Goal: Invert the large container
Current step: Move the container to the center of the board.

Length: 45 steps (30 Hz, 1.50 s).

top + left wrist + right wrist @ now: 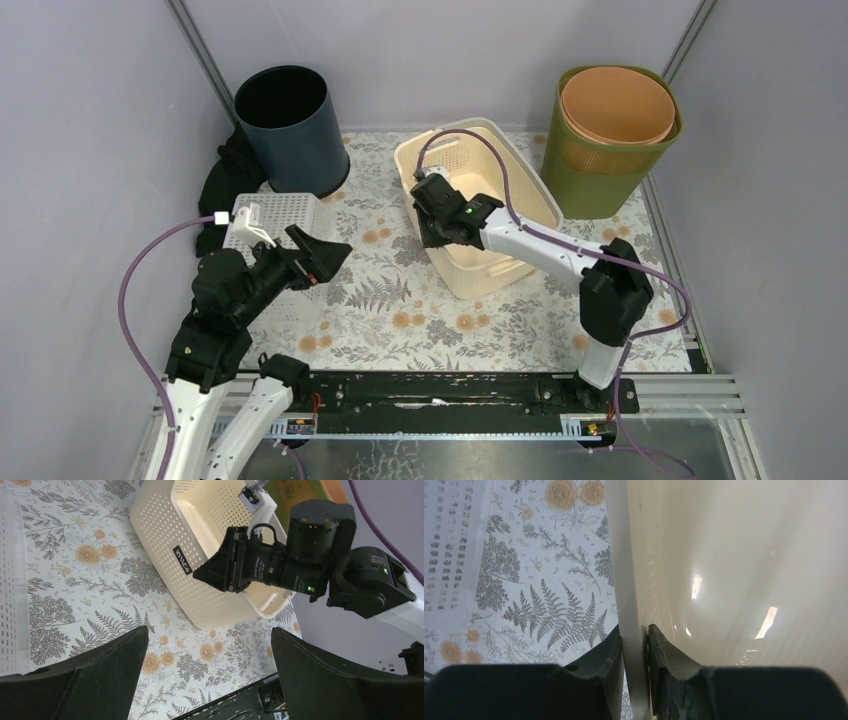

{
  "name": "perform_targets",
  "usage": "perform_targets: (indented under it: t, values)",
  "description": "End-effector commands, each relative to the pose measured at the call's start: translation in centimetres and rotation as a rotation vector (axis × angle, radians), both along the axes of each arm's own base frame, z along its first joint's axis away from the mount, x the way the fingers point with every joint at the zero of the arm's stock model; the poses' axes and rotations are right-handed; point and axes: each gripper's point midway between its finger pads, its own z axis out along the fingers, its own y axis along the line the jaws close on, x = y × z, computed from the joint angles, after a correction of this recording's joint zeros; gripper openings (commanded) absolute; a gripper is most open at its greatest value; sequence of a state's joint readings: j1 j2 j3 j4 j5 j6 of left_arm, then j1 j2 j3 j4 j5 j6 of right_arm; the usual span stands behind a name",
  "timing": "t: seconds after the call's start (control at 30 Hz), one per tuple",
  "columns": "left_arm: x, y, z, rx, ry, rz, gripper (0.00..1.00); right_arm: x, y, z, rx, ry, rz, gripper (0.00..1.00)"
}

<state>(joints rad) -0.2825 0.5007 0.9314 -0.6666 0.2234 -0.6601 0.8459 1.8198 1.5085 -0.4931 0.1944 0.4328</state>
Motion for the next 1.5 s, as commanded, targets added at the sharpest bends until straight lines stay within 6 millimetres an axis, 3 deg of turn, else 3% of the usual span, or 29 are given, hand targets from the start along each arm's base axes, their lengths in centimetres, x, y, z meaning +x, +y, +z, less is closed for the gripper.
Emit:
perform_targets:
  t: [0.0,0.4,0.63,0.73,0.97,1.1,1.47]
  values:
    - [-0.2,-0.4,0.2,-0.002,-0.023,-0.03,1.0,-5.6,-2.4,-4.2,-0.099,0.156,-0.061,0.27]
    - [-0.2,-0.3,-0.5,0.017,-0.018,-0.031,1.0,-12.4,-6.1,-6.1,-0.145,0.189,-0.067,0.27]
    - [0.0,-0.4,-0.7,0.016,-0.013,-0.035,1.0,-15.4,-6.3,-5.9,-0.148,0.193,-0.043,0.28]
    - [0.0,-0.5,-0.7,0.016,-0.012,-0.037,1.0,-15.6,-6.0,-5.5,-0.15,0.187,-0.032,0.34]
    - [0.0,-0.4,-0.5,0.02,-0.014,-0.035,1.0,-15.5,-5.1,-4.9,-0.18,0.199,0.035,0.62]
    - [0.0,-0.3,-0.3,0.024,-0.016,-0.032,1.0,-15.3,-4.7,-4.6,-0.204,0.201,0.071,0.73]
    - [-0.1,-0.3,-0.1,0.03,-0.019,-0.033,1.0,-15.7,-3.9,-2.7,-0.246,0.236,0.165,0.78]
